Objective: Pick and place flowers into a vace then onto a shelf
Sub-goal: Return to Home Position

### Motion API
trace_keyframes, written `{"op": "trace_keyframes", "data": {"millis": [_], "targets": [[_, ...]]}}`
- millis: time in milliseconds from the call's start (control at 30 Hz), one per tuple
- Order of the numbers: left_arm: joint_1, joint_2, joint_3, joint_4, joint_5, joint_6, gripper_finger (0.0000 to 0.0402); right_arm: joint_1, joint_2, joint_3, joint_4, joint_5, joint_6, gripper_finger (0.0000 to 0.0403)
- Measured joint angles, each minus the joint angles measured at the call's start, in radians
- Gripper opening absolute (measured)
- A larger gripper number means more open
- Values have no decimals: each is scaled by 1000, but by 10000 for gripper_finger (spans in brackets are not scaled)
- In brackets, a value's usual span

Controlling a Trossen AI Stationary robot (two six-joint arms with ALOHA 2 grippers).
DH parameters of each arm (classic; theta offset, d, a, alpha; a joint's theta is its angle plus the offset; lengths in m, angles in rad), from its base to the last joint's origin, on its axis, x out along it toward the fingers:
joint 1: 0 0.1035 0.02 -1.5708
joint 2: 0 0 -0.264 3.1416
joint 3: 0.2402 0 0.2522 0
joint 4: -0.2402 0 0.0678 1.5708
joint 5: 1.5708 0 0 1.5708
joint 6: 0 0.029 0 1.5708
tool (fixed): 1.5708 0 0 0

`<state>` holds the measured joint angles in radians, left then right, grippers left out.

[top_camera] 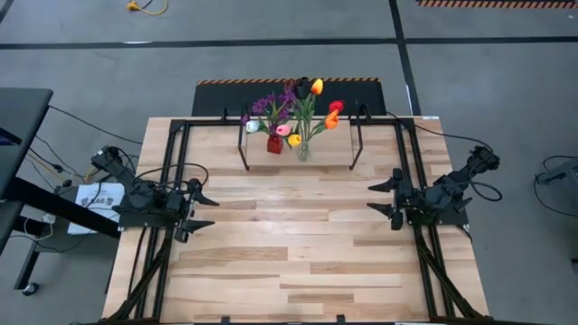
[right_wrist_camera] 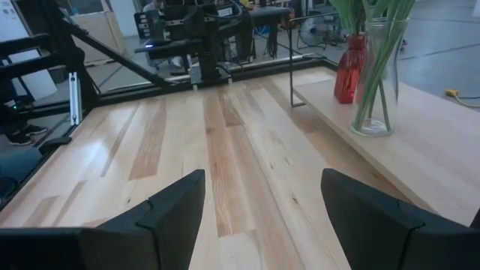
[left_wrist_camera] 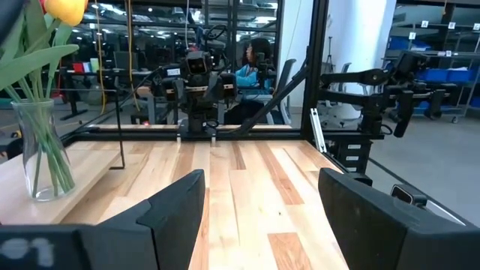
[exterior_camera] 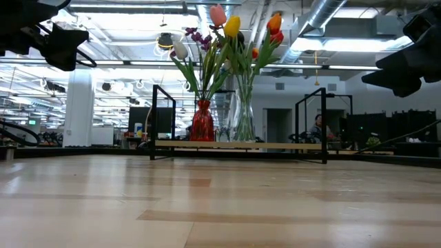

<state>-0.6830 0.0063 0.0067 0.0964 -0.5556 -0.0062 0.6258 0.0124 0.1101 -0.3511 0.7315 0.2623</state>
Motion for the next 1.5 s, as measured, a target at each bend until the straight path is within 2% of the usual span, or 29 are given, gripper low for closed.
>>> {"op": "trace_keyframes", "data": {"millis": [1500], "targets": [[0,0,0,0,-1,17,253,0,0,-1,-2,-1,0,260]]}}
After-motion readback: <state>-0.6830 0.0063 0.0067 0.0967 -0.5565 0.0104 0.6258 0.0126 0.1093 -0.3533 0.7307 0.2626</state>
